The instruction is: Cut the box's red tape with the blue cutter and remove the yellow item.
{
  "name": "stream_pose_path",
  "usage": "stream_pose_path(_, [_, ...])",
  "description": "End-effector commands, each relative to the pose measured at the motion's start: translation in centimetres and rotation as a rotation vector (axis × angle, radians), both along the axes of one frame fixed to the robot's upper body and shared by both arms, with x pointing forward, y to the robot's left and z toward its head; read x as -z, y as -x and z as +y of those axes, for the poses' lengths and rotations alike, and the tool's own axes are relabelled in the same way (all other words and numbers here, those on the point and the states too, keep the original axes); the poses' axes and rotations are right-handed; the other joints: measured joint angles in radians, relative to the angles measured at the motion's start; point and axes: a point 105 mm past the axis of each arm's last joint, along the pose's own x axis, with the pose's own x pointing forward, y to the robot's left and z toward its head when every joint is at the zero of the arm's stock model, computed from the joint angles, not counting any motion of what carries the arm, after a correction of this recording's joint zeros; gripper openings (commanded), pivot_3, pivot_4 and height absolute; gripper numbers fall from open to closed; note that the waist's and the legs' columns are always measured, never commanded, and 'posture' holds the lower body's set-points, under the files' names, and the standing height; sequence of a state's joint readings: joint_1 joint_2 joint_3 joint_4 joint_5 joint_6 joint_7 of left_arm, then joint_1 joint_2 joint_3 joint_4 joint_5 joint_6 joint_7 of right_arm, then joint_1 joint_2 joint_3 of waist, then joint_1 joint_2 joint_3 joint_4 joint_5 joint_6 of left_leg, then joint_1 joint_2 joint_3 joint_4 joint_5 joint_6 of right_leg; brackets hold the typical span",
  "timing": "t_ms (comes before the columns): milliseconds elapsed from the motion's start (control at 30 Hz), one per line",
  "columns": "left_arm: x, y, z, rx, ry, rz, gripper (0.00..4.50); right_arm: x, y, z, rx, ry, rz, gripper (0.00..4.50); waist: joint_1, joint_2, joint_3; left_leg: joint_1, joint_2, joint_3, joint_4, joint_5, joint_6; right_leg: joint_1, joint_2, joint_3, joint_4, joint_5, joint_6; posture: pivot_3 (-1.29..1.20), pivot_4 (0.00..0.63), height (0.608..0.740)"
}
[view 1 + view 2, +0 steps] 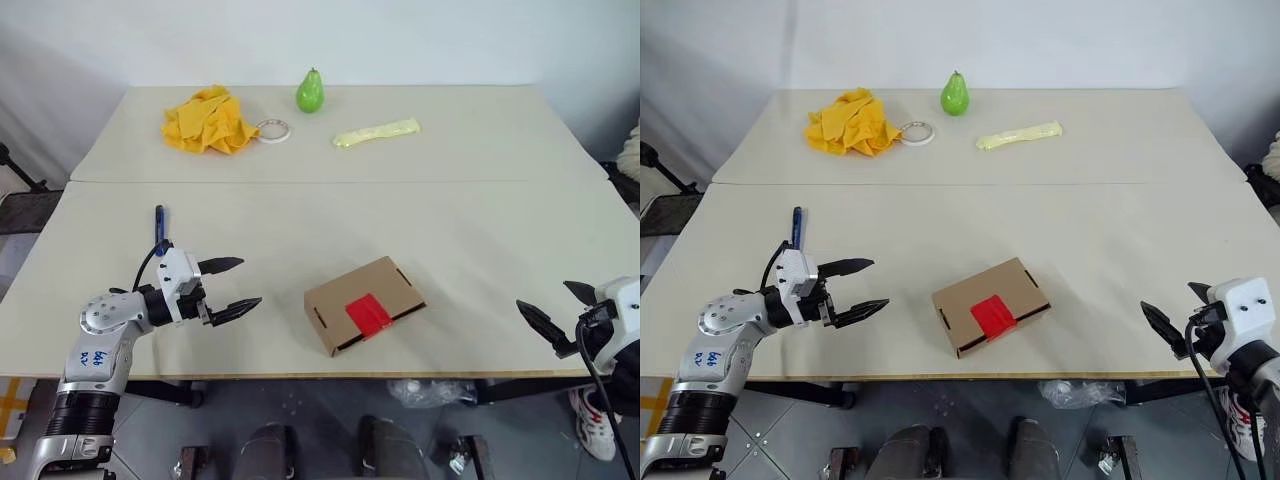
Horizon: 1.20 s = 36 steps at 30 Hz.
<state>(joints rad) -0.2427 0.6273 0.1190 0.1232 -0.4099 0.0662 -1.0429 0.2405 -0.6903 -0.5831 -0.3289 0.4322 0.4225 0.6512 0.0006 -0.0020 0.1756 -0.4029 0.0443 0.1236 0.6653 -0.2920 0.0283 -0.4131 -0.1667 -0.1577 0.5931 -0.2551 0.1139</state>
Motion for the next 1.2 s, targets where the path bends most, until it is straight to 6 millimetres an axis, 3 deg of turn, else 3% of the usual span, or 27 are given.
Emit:
stream_pose_path(33, [-0.9,0.0,0.0,-0.014,0.005,-0.010,4.47,-0.7,0.1,0.4,0.019,-0.010,-0.017,4.50,0.000,0.000,0.000,0.000,0.000,0.000,0.000,0.000,0.000,0.000,0.000,0.000,0.000,0.000,0.000,0.00,0.150,0.740])
stream_pose_path(233, [-0.6,-0.6,-0.7,-0.061,0.009,0.060,4.47,0.1,0.5,1.0,0.073,0.003,0.106,4.50,0.001,0.000,0.000,0.000,0.000,0.000,0.000,0.000,0.000,0.000,0.000,0.000,0.000,0.000,0.000,0.00,0.150,0.740])
stream_pose_path(333, [-0.8,-1.0,-2.4,-0.041,0.053,0.046,4.29,-0.5,0.7,2.6,0.038,0.013,0.098,4.31,0.004,0.000,0.000,0.000,0.000,0.000,0.000,0.000,0.000,0.000,0.000,0.000,0.000,0.000,0.000,0.00,0.150,0.740])
stream_pose_path(433, [-1.0,-1.8,-3.6,-0.053,0.071,0.033,3.58,-1.2,1.4,4.6,-0.011,0.015,0.101,3.55,0.013,0.000,0.000,0.000,0.000,-0.001,0.000,0.000,0.000,0.000,0.000,0.000,-0.001,0.000,0.000,0.00,0.150,0.740])
stream_pose_path(533, [-0.9,-1.9,-4.6,-0.004,0.056,0.042,2.57,-1.7,1.9,6.0,-0.050,0.007,0.120,2.40,0.019,0.000,0.000,0.000,0.001,0.000,0.001,0.000,0.000,0.000,0.001,0.000,-0.001,0.000,-0.001,0.00,0.150,0.740])
stream_pose_path(767, [-1.0,-3.5,-6.1,0.000,0.038,0.021,0.36,-0.7,4.2,10.4,-0.200,0.000,0.265,0.00,0.026,0.000,0.000,-0.001,0.001,-0.001,0.001,-0.001,0.000,0.000,0.001,0.000,-0.002,0.000,-0.002,0.00,0.150,0.740])
stream_pose_path(800, [-0.9,-3.8,-6.3,-0.002,0.041,0.021,0.04,-0.5,4.2,10.8,-0.204,0.001,0.277,0.00,0.027,0.000,0.000,-0.001,0.001,-0.001,0.001,-0.001,0.000,0.000,0.001,0.000,-0.003,0.000,-0.002,0.00,0.150,0.740])
stream_pose_path(833, [-0.7,-4.0,-6.6,0.010,0.038,0.021,0.01,-0.2,4.2,11.2,-0.211,-0.003,0.285,0.00,0.026,0.000,0.000,-0.001,0.001,-0.001,0.001,-0.001,0.000,0.000,0.001,0.000,-0.003,0.000,-0.002,0.00,0.150,0.740])
stream_pose_path(1000, [0.0,-3.9,-9.0,0.115,0.041,0.042,0.01,0.2,2.8,13.0,-0.231,-0.032,0.282,0.00,0.023,0.000,0.000,-0.002,0.001,-0.001,0.002,-0.001,0.000,-0.001,0.001,0.000,-0.002,0.000,-0.002,0.00,0.150,0.740])
stream_pose_path(1200, [1.4,-2.3,-11.2,0.253,0.013,0.104,0.01,0.1,0.9,14.4,-0.237,-0.045,0.274,0.00,0.023,0.000,0.000,-0.002,0.001,-0.001,0.002,-0.001,0.000,-0.001,0.002,0.000,-0.001,-0.001,-0.002,0.00,0.150,0.740])
